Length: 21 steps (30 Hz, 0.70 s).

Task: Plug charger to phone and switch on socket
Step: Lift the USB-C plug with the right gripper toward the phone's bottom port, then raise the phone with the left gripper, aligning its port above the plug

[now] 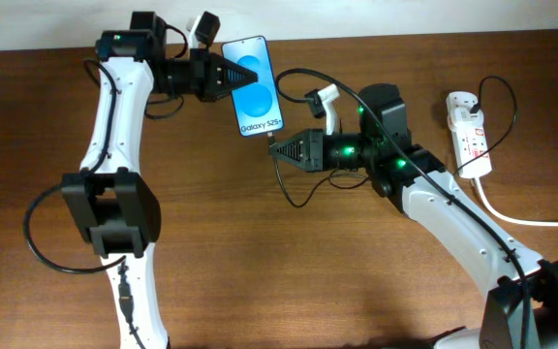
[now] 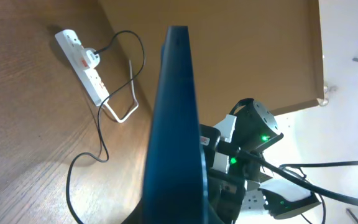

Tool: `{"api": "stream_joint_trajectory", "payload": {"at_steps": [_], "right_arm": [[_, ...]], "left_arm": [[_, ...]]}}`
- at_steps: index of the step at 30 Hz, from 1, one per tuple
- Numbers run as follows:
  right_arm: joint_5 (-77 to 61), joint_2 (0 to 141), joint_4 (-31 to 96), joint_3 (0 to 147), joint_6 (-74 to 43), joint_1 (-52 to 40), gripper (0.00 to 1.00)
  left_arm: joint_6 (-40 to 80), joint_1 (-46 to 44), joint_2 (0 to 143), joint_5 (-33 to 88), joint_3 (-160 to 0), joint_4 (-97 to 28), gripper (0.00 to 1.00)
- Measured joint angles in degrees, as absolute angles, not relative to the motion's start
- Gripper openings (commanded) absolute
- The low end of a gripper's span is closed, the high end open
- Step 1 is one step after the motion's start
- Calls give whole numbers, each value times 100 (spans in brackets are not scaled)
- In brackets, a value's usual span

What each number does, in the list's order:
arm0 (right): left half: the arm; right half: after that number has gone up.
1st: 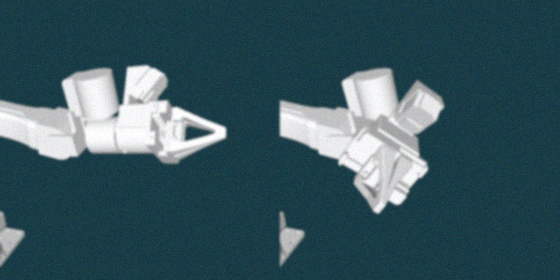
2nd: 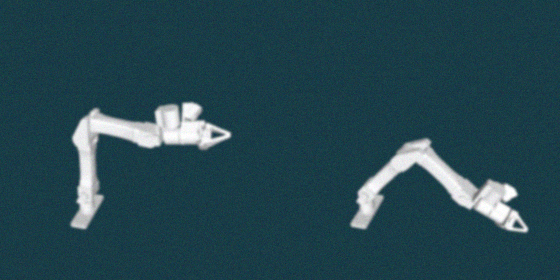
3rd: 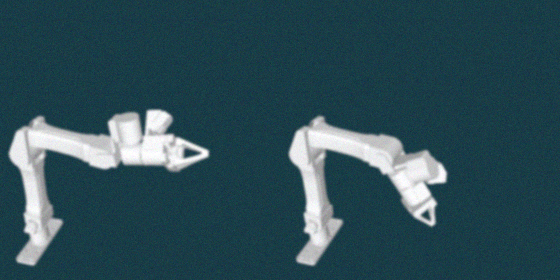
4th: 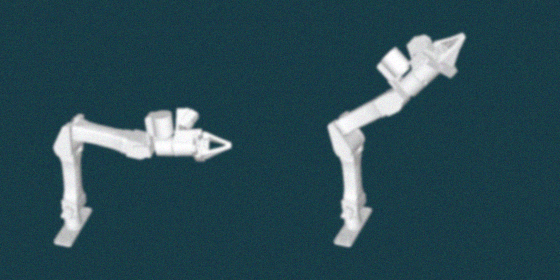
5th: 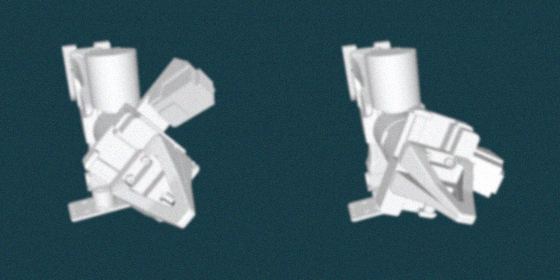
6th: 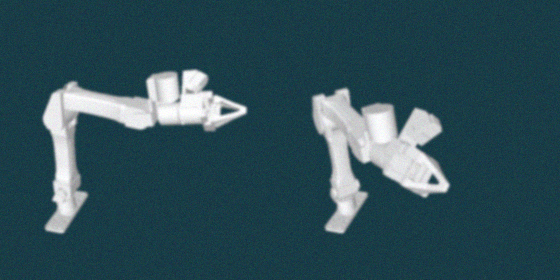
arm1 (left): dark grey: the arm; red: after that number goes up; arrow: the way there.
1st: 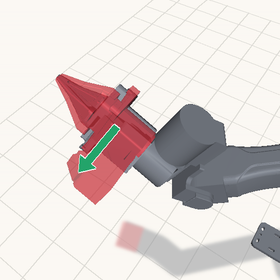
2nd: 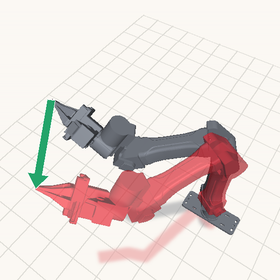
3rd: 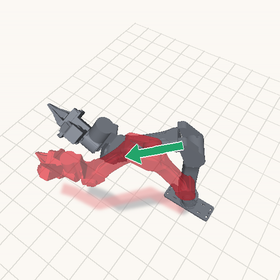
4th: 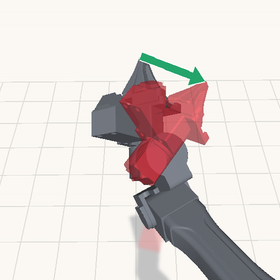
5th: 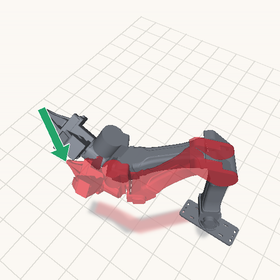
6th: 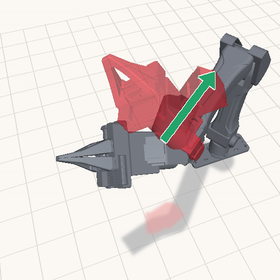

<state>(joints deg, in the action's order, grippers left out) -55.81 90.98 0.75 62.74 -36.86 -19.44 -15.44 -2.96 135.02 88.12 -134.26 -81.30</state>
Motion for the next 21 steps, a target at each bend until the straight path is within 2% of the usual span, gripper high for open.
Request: {"api": "stream_joint_trajectory", "payload": {"at_steps": [21], "right_arm": [[-5843,9098,-5,6246,-3736,-1946,4]], "left_arm": [[-1546,-423,13502,8855,-13426,-8097,0]]}}
